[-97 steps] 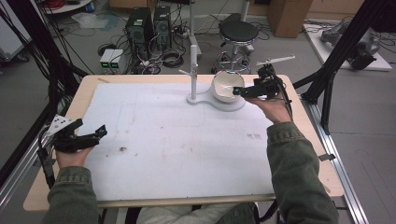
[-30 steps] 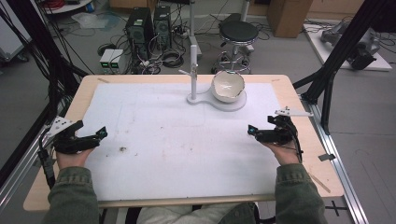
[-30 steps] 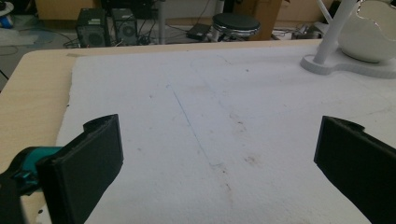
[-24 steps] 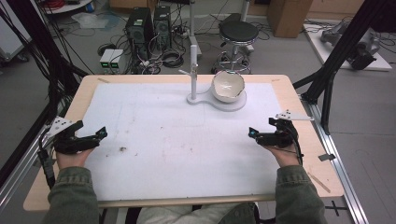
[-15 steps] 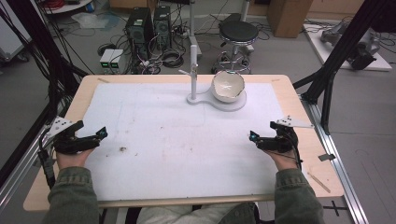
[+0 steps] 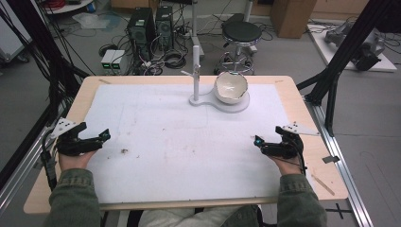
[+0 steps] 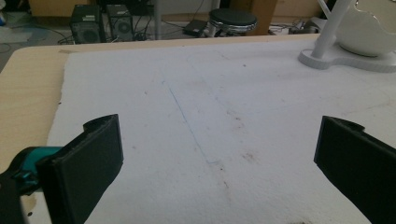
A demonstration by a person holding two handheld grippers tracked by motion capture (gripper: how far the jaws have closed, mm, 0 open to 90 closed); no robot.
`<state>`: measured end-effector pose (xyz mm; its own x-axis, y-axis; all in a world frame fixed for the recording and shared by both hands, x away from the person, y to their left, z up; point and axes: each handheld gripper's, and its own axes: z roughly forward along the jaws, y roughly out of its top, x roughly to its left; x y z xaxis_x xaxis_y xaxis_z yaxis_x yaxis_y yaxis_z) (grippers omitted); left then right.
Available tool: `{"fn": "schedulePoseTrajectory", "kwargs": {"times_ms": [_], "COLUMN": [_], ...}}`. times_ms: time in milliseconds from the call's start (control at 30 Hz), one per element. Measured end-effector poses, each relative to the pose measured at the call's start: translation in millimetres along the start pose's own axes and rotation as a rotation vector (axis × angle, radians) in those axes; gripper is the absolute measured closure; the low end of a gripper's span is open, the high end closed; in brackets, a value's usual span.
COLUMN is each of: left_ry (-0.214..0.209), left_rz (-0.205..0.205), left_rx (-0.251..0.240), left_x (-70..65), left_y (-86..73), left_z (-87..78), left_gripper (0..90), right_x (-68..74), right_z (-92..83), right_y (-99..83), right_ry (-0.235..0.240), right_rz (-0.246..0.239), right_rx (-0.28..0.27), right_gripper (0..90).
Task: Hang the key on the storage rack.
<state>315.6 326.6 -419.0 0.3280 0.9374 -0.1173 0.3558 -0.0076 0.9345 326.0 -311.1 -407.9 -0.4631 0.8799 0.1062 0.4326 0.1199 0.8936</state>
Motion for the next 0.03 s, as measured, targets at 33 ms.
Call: {"fn": "schedulePoseTrajectory", "kwargs": {"times_ms": [33], "left_ry": [-0.002], "left_rz": [0.004], "left_rx": [0.001], "left_x": [-0.2], "left_y": [0.0], "left_z": [0.2], "left_gripper": [1.7], "right_x": [0.5], "right_z": [-0.5], "right_y": [0.2], "right_ry": [0.004], "right_rz": [0.001], "right_rx": [-0.005], "right_gripper": [0.6]}}
